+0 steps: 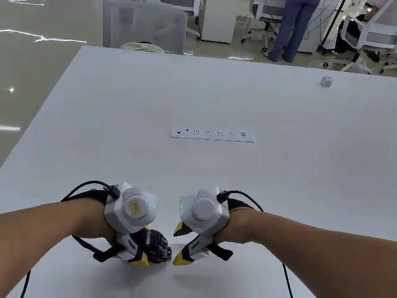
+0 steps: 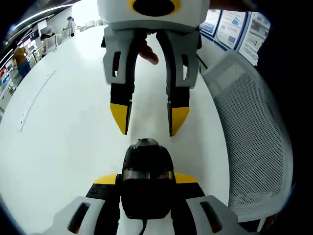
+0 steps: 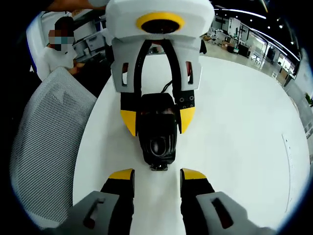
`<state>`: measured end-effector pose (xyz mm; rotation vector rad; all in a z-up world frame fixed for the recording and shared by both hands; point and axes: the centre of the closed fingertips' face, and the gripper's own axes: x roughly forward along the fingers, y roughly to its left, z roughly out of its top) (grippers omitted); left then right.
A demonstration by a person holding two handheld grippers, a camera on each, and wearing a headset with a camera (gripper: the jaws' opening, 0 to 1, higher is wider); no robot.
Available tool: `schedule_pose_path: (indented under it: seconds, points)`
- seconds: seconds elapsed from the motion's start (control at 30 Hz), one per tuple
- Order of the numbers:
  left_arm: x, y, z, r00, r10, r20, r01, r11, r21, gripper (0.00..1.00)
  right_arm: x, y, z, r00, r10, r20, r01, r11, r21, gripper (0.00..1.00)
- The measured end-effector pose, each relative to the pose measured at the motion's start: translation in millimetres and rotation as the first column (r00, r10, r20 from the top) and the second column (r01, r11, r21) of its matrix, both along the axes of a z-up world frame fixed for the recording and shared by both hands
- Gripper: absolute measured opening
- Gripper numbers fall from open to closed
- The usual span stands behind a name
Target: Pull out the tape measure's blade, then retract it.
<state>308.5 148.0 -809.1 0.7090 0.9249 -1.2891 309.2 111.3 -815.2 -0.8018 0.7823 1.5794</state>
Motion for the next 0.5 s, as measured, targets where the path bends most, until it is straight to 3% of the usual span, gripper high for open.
schedule_pose_path:
  seconds: [0.3,0.5]
  points:
    - [0.1,-1.5,-0.7,1.0,0.021,0.011,-0.021,0.999,-0.033,0.37,1.3,9.1,-10.2,1.0,-0.002,0.011,0.002,1.0,-0.017,0.3]
    - [1.2,-1.2,-1.2,0.999,0.038,0.018,-0.037,0.998,-0.058,0.37,-3.2,12.4,-20.7,1.0,0.011,0.016,-0.01,0.998,-0.055,0.25]
